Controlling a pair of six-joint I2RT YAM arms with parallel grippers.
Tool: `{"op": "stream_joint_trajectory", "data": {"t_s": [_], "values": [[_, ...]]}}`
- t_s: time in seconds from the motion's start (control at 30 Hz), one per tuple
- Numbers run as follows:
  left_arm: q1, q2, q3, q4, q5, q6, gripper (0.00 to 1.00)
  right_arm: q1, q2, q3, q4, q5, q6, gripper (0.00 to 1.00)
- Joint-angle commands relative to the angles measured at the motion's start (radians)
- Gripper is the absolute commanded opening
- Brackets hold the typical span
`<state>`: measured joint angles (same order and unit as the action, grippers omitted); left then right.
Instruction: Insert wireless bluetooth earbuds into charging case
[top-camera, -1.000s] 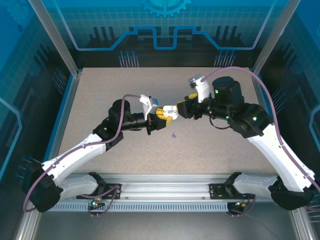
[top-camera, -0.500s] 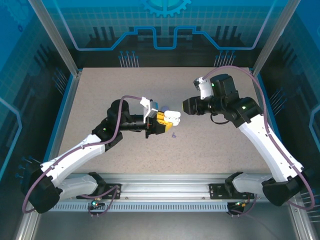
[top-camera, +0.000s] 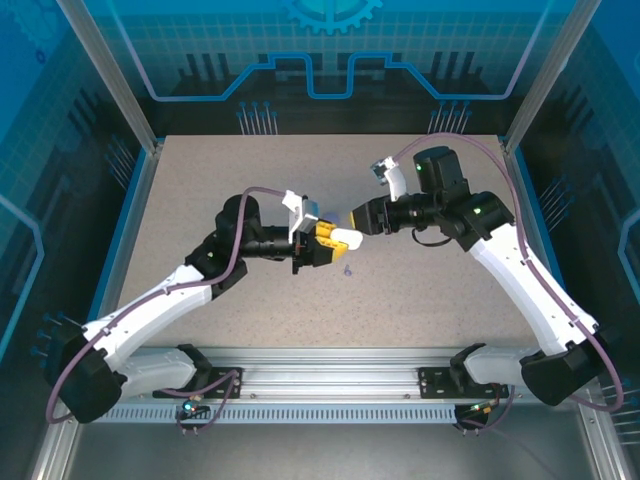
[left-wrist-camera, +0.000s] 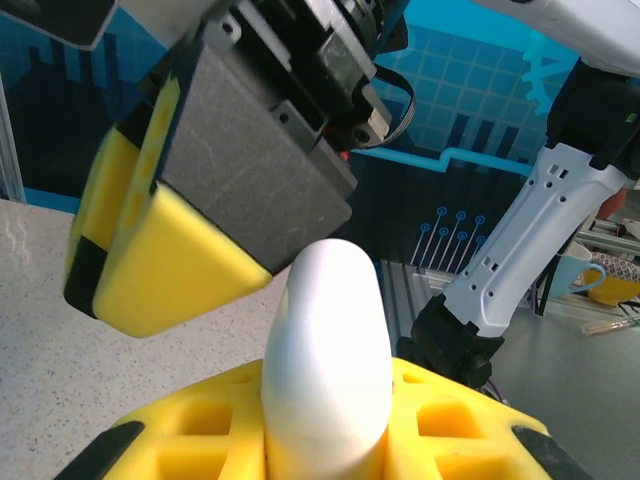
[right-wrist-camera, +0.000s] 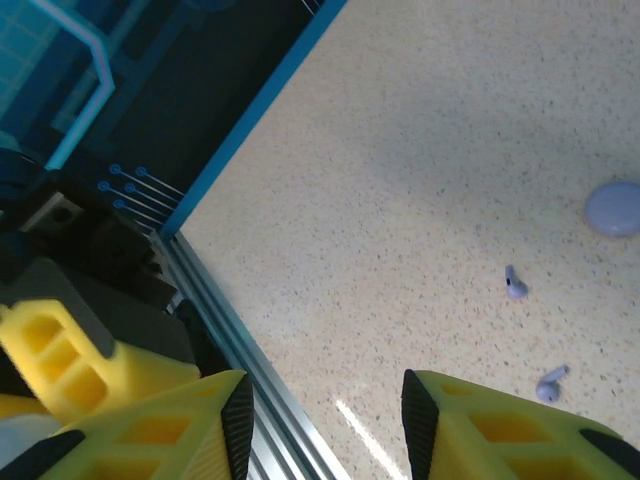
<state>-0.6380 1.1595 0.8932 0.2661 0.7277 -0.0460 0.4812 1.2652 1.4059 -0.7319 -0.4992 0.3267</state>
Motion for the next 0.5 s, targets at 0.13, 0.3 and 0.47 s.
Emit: {"op": "stream_joint_trajectory", "data": {"t_s": [0.13,0.3,0.47], "values": [[-0.003,0.034,0.046,-0.044,-0.085,0.004,0.0,0.002,-0.046,0.005,-0.041,0.127,-0.009,0.5],[0.048,0.05,0.04,-0.124,-0.277,-0.093,0.0,-0.035,-0.086,-0.012,-0.092,0.414,0.053,0.55],[0.199,0.12,-0.013,-0.143,-0.368,-0.332,0.0,-0.067,-0.113,-0.045,-0.097,0.435,0.061,0.55]]}}
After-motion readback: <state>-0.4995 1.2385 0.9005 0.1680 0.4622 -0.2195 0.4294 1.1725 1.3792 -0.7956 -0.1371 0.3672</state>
